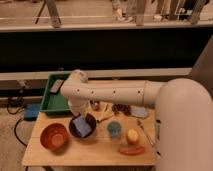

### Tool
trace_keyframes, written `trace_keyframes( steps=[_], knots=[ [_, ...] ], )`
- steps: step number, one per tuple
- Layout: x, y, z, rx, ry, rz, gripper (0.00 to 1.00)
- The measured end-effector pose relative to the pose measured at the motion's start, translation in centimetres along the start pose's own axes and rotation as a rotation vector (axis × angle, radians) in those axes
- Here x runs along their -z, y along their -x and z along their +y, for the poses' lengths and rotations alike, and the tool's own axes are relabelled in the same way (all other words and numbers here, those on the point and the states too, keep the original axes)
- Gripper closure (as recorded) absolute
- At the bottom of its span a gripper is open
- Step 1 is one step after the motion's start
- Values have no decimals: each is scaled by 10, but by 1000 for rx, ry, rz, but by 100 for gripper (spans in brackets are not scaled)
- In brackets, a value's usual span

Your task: Wipe table surface with sponge

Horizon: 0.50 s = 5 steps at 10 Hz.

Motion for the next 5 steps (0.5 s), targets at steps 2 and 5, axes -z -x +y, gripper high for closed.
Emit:
trace_keyframes(
  steps=[2, 5],
  knots=[
    [-8, -6, 8, -16, 17, 8, 47],
    [-18, -5, 17, -27, 34, 5, 37]
  ],
)
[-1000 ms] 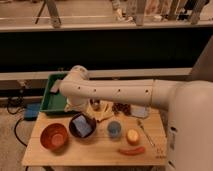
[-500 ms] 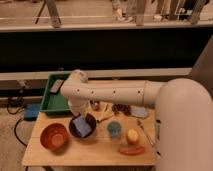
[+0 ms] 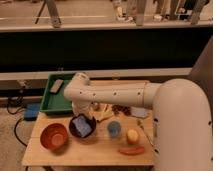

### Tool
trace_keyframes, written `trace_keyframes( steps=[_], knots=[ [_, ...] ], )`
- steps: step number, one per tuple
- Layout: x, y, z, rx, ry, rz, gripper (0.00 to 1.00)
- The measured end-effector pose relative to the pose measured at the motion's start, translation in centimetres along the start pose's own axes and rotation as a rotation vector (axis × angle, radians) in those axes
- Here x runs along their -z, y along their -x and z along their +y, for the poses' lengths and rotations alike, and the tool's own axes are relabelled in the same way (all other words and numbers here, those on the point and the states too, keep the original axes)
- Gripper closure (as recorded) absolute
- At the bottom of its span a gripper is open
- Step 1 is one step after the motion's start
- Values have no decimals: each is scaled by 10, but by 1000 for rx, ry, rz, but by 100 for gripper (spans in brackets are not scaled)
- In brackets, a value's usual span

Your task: Wipe table surface with sponge

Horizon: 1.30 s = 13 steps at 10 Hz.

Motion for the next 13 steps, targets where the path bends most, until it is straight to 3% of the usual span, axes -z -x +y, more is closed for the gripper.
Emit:
trace_keyframes(
  steps=[4, 10, 13],
  knots=[
    [-18, 6, 6, 2, 24, -15, 37],
    [-39, 17, 7, 1, 30, -58, 38],
    [-44, 17, 6, -12, 22, -80, 63]
  ],
)
